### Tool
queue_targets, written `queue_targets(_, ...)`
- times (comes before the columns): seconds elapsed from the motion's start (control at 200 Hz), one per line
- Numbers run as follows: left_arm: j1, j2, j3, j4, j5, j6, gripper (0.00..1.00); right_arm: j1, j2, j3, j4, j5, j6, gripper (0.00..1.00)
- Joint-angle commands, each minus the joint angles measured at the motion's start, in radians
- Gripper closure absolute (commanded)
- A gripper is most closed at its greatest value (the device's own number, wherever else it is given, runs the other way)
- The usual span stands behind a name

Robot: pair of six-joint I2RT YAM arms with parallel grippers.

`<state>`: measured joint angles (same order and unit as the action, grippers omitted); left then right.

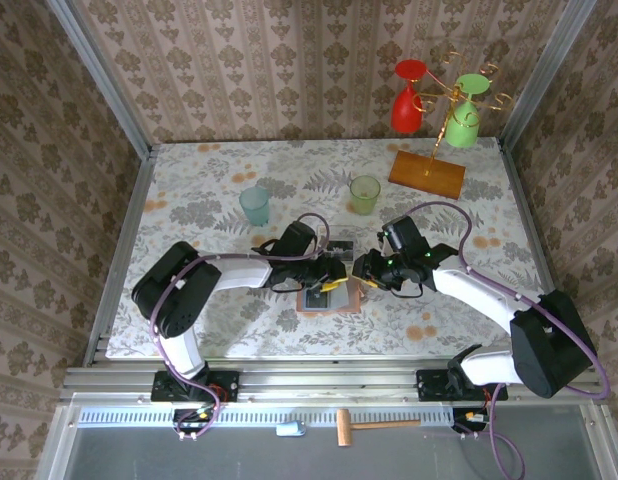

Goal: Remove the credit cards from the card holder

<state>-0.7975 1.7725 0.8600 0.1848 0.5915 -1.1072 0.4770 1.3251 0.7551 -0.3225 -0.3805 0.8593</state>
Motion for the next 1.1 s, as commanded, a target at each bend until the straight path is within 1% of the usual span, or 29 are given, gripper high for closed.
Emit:
queue_targets(0.0, -0.006, 0.015, 0.030, 0.010, 0.021, -0.003, 0.57, -0.007, -0.024, -0.011, -0.032, 0.006, -0.019, 0.63)
queue_targets(0.25, -0.006, 0.021, 0.027, 0.014, 0.024, -0.008, 0.50, -0.011, -0.023, -0.012, -0.032, 0.001, -0.020, 0.63)
queue_targets(0.725, 0.011, 0.006, 0.023, 0.030, 0.025, -0.016, 0.51, -0.012, 0.010, 0.004, -0.020, -0.025, -0.024, 0.62)
queue_targets(1.09, 0.053, -0.096, -0.022, 0.005, 0.009, -0.008, 0.52, -0.012, 0.058, 0.042, -0.005, -0.054, -0.024, 0.63)
